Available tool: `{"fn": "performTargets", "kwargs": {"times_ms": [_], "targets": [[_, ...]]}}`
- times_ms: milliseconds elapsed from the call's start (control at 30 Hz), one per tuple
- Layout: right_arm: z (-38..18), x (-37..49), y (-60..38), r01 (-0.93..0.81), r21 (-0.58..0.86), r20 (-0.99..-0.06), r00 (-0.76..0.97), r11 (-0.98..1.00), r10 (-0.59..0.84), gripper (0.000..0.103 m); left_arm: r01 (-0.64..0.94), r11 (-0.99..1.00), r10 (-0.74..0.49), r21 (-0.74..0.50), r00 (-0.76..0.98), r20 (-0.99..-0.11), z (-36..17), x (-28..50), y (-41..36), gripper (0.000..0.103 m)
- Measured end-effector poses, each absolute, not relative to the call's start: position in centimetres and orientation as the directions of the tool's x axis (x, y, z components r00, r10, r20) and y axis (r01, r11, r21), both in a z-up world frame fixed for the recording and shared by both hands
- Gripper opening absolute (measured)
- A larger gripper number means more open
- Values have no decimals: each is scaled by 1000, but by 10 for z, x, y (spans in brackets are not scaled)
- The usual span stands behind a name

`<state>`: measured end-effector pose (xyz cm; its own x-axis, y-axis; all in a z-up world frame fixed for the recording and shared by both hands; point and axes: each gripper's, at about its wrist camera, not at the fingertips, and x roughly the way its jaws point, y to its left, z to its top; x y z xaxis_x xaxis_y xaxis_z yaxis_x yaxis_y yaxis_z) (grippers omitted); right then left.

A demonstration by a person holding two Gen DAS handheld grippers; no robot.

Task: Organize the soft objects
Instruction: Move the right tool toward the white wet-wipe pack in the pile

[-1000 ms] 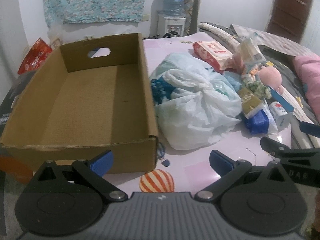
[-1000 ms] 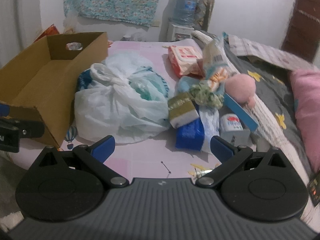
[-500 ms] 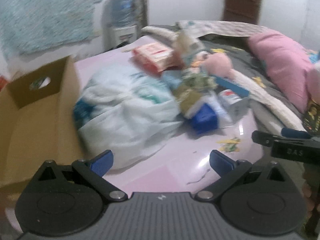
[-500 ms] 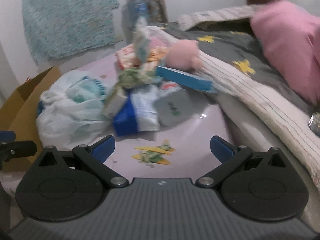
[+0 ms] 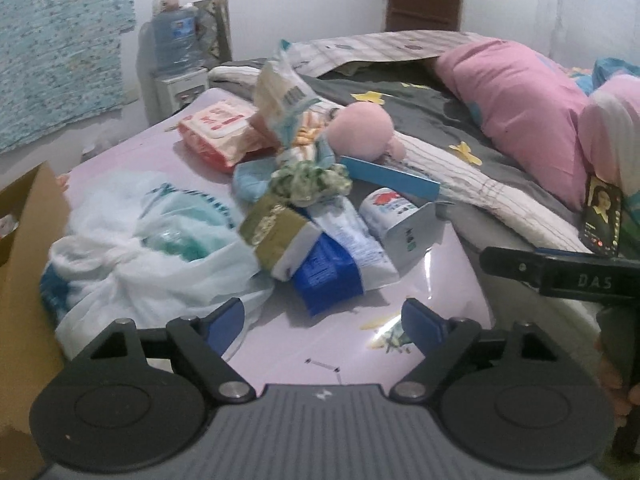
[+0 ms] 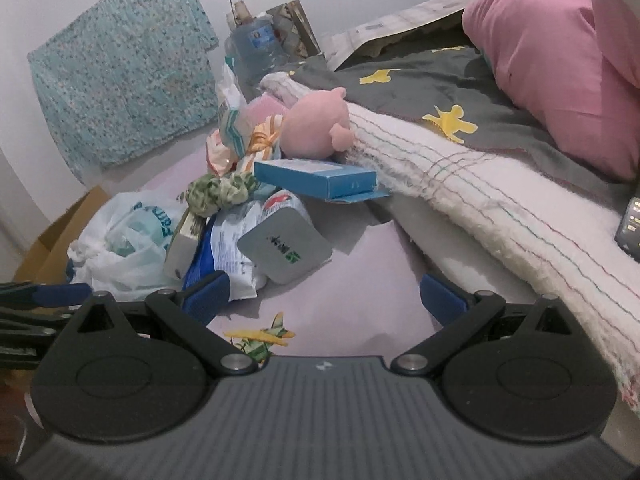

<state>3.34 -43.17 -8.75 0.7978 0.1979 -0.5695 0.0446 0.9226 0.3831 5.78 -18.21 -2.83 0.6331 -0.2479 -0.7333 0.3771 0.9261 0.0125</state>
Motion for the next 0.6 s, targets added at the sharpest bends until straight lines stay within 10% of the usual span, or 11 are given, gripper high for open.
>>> {"fn": "performTargets", "kwargs": {"times_ms": [433,600], "targets": [[-92,49,-434,-26,430,-531,802,902,276,80,470,882,-313,23,623,-717,-37,76,-212,70],[-92,66,-437,-77,445,-498,807,892,318,66,526,850,-359,24,613,-704,-42,85,-227,49]]}}
